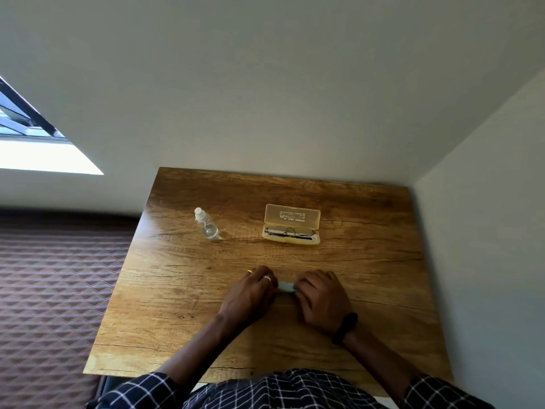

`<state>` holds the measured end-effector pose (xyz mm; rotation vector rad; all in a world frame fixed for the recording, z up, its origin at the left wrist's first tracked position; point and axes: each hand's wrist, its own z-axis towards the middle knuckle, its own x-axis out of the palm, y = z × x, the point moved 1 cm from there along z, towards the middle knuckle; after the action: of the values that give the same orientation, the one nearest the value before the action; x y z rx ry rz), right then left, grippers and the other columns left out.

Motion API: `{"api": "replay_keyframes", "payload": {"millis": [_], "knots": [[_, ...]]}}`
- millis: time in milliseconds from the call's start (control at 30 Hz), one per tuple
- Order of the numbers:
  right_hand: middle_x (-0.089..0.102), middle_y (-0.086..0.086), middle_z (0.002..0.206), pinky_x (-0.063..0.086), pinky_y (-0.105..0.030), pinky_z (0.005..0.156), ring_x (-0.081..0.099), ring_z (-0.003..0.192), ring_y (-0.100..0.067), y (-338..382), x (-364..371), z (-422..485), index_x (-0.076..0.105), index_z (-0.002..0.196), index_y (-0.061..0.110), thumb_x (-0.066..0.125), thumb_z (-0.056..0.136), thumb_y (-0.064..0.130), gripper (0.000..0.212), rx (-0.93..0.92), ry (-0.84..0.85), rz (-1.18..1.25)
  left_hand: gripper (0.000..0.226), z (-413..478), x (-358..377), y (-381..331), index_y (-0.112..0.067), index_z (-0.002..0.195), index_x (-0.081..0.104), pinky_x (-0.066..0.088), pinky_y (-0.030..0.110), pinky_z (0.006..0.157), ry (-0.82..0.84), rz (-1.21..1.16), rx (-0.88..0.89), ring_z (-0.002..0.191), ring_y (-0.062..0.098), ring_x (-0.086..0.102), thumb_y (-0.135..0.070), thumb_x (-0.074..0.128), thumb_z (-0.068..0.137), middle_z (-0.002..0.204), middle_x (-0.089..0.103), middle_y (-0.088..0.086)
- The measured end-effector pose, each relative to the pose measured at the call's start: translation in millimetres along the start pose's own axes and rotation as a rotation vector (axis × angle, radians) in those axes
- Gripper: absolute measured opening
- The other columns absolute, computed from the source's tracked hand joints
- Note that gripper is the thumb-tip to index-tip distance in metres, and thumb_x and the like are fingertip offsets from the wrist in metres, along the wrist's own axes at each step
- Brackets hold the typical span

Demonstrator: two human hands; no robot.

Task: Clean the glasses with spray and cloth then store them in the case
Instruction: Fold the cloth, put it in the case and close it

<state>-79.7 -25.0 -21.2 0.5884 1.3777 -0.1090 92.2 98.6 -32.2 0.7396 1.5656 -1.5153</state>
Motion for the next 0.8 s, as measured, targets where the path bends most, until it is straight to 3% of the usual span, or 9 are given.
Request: {"api": "replay_keyframes", "payload": {"millis": [133, 333, 433, 533, 633, 800], "knots": [[0.07, 0.004, 0.098, 0.044, -0.035, 0.089, 0.06, 0.095, -0.013, -5.1, -31.3, 35.2, 0.069, 0.096, 0.021, 0.067, 0.085, 0.023, 0.011, 0.125, -0.078, 0.196, 0.013, 37.5, -36.5, -0.8, -0.016, 0.106, 0.067, 0.06, 0.021, 0.069, -0.035, -0.116, -0.069, 0.084, 0.005, 0.068, -0.023, 0.062, 0.096, 0.104, 0.071, -0.002], [0.073, -0.003, 0.093, 0.05, -0.029, 0.073, 0.063, 0.084, -0.014, -26.4, -74.4, 118.6, 0.074, 0.098, 0.014, 0.068, 0.088, 0.018, 0.012, 0.254, -0.157, 0.328, 0.012, 119.4, -88.0, 8.9, -0.015, 0.105, 0.071, 0.06, 0.025, 0.066, -0.146, -0.047, -0.122, 0.081, 0.009, 0.069, -0.02, 0.065, 0.096, 0.101, 0.073, -0.003], [0.074, -0.001, 0.097, 0.048, -0.025, 0.075, 0.066, 0.089, -0.018, -39.3, -71.4, 145.3, 0.075, 0.099, 0.016, 0.067, 0.088, 0.021, 0.015, 0.289, -0.142, 0.244, 0.011, 151.6, -87.4, 23.7, -0.016, 0.101, 0.074, 0.061, 0.037, 0.071, -0.143, 0.084, -0.091, 0.091, 0.018, 0.068, -0.023, 0.069, 0.093, 0.11, 0.07, -0.001], [0.073, 0.006, 0.097, 0.051, -0.04, 0.084, 0.063, 0.095, -0.019, -47.1, -51.7, 148.3, 0.073, 0.097, 0.026, 0.062, 0.088, 0.023, 0.015, 0.27, -0.065, 0.084, 0.012, 156.8, -71.0, 30.8, -0.017, 0.1, 0.074, 0.058, 0.043, 0.081, -0.088, 0.176, -0.063, 0.103, 0.026, 0.065, -0.025, 0.071, 0.091, 0.117, 0.067, 0.001], [0.07, 0.009, 0.099, 0.042, -0.043, 0.091, 0.058, 0.102, -0.02, -46.1, -32.5, 129.5, 0.07, 0.094, 0.028, 0.059, 0.087, 0.022, 0.015, 0.264, -0.008, 0.0, 0.016, 139.8, -49.9, 31.2, -0.017, 0.104, 0.072, 0.054, 0.048, 0.089, -0.043, 0.245, -0.048, 0.117, 0.031, 0.06, -0.026, 0.071, 0.09, 0.129, 0.062, 0.005], [0.07, 0.008, 0.108, 0.04, -0.039, 0.082, 0.06, 0.097, -0.02, -40.5, -15.6, 97.3, 0.071, 0.098, 0.026, 0.059, 0.088, 0.025, 0.016, 0.194, -0.009, -0.053, 0.016, 104.9, -30.1, 31.9, -0.018, 0.1, 0.072, 0.05, 0.05, 0.089, -0.045, 0.301, -0.017, 0.117, 0.035, 0.062, -0.023, 0.076, 0.085, 0.136, 0.06, 0.01]]}}
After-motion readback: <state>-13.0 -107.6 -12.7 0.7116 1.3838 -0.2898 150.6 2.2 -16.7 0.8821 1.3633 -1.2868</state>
